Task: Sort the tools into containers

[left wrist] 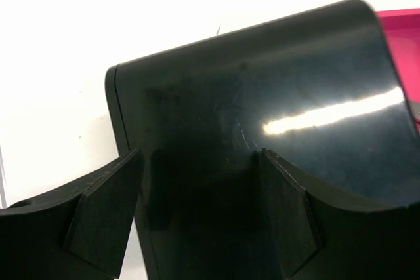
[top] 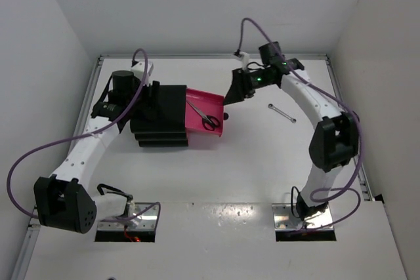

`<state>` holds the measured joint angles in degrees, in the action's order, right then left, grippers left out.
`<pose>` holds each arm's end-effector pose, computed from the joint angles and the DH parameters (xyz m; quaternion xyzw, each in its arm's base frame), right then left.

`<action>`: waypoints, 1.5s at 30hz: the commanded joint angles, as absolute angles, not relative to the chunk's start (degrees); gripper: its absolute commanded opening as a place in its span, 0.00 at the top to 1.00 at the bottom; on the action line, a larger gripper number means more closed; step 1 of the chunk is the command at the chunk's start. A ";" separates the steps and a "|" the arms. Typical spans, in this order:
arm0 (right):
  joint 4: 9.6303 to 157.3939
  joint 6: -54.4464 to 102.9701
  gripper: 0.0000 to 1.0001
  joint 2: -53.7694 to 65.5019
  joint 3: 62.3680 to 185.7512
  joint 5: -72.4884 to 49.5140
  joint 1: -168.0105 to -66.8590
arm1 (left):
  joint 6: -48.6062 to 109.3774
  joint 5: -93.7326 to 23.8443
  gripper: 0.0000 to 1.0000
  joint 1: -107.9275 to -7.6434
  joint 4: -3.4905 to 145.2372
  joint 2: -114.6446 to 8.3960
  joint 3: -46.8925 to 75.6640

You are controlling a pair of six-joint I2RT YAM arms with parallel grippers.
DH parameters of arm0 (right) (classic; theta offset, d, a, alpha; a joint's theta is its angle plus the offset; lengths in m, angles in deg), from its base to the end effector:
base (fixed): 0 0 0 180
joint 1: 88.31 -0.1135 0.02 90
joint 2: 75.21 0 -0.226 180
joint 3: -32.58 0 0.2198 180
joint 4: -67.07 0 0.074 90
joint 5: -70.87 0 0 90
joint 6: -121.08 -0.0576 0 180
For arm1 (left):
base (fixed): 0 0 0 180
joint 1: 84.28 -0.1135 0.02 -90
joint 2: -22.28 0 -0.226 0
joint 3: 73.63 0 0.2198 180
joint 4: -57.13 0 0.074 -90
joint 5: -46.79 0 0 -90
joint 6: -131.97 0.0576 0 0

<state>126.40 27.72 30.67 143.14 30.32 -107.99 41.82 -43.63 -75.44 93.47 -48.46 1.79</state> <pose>0.3293 0.1643 0.2579 -0.2485 0.8387 0.4456 0.1906 0.2733 -0.0421 0.2757 0.0644 0.8708 -0.0350 0.4862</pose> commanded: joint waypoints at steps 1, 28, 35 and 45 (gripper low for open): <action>120.20 22.13 0.48 29.38 135.90 47.51 -100.28 | 43.81 -41.01 0.22 -76.20 92.66 -43.91 1.63; 147.32 48.89 0.37 60.66 139.65 72.45 -94.54 | 44.34 -41.10 0.22 -76.20 94.95 -40.38 -1.36; 151.47 51.20 0.40 60.66 145.71 72.45 -99.02 | 44.34 -41.10 0.22 -76.20 94.95 -40.91 -1.88; 152.70 52.26 0.42 64.44 149.59 72.45 -99.65 | 44.34 -41.10 0.22 -76.20 94.95 -40.91 -1.88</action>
